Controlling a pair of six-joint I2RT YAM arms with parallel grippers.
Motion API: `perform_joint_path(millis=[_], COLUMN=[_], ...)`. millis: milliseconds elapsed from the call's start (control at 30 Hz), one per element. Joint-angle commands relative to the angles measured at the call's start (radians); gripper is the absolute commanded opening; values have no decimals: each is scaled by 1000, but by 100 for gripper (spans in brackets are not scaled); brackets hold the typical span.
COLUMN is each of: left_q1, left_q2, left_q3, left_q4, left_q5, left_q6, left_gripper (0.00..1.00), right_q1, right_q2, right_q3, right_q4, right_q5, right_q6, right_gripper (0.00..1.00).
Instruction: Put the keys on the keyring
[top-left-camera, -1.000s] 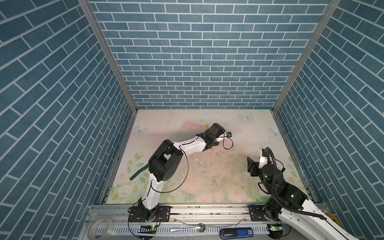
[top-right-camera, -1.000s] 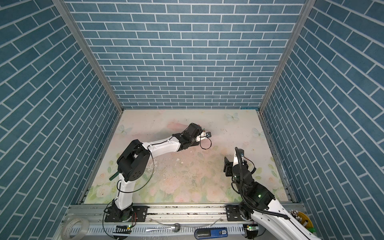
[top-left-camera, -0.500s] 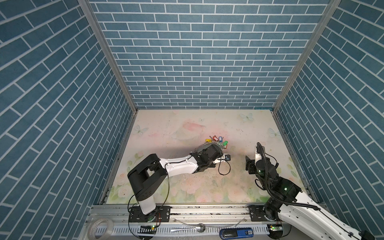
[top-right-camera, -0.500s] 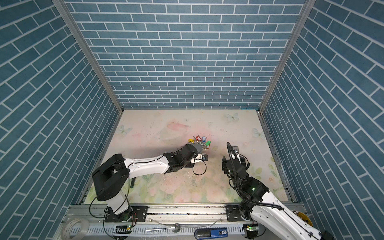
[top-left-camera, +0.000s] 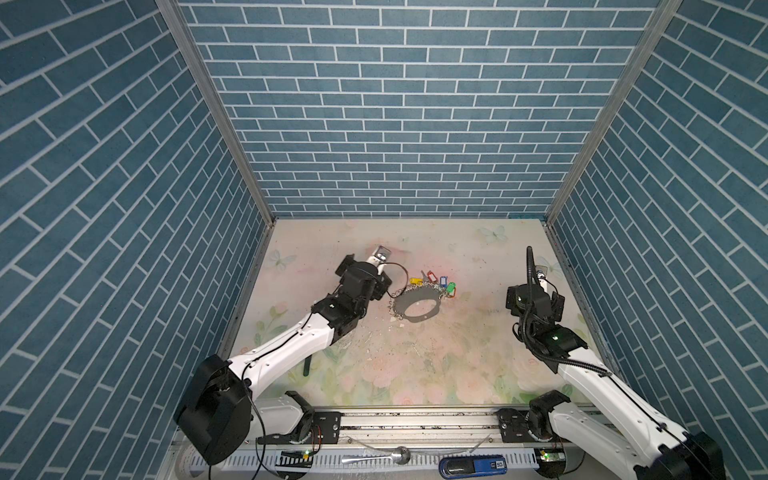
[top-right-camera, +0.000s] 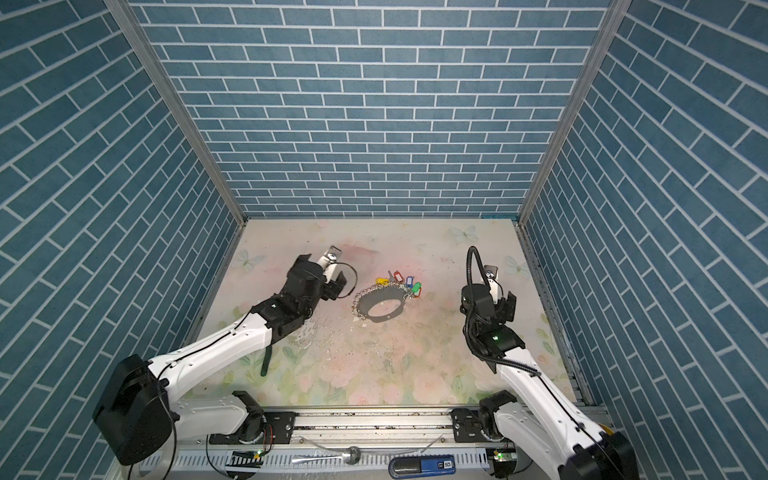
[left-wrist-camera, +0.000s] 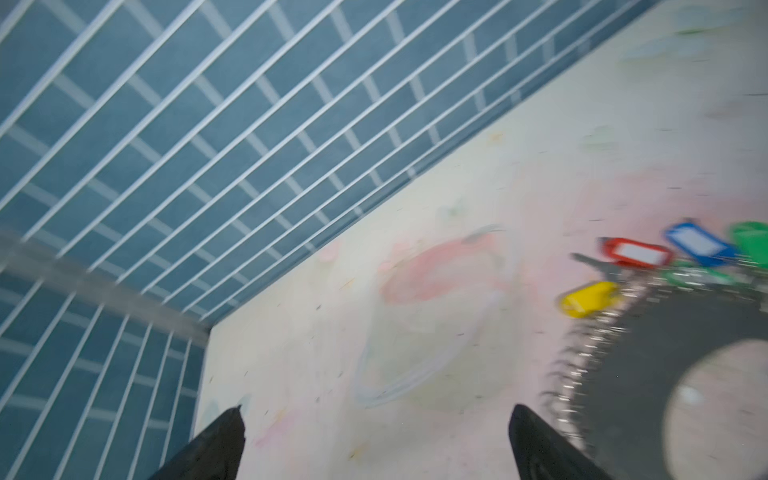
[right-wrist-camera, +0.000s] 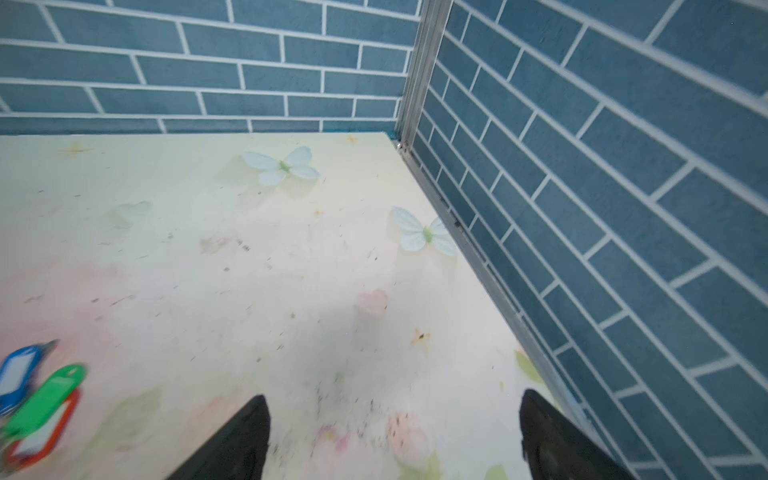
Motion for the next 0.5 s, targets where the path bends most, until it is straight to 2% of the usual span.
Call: perform_joint_path(millis=[0, 133, 200, 233, 367, 400, 433, 467], left_q1=[101, 194, 245, 275, 373, 411, 452, 487], left_q2=[3, 78, 119, 141, 200, 207, 215, 225], left_q3=[-101, -163, -195, -222, -335, -355, -367, -383], left_q4=[61, 163, 244, 311, 607, 643, 667, 701], left_q5=[-76, -59, 0, 47, 174, 236, 271, 304], left_q6=[-62, -31, -37, -35, -33, -67, -103, -140], left_gripper=[100, 100, 100, 100, 100, 100, 99, 100], right_q1=[-69, -138, -158, -164, -194, -207, -235, -247], right_q2=[161, 369, 437, 455, 479, 473, 480, 500], right_q3=[-52, -57, -99, -94, -150, -154, -180, -196], right_q4=[303, 484, 643, 663, 850, 843, 893, 950], right_q5=[17, -55, -117, -140, -330, -386, -496, -535], right_q6=[-167, -203, -244, -261, -332, -317, -306, -310], right_gripper=[94, 96, 97, 97, 98, 98, 98, 98])
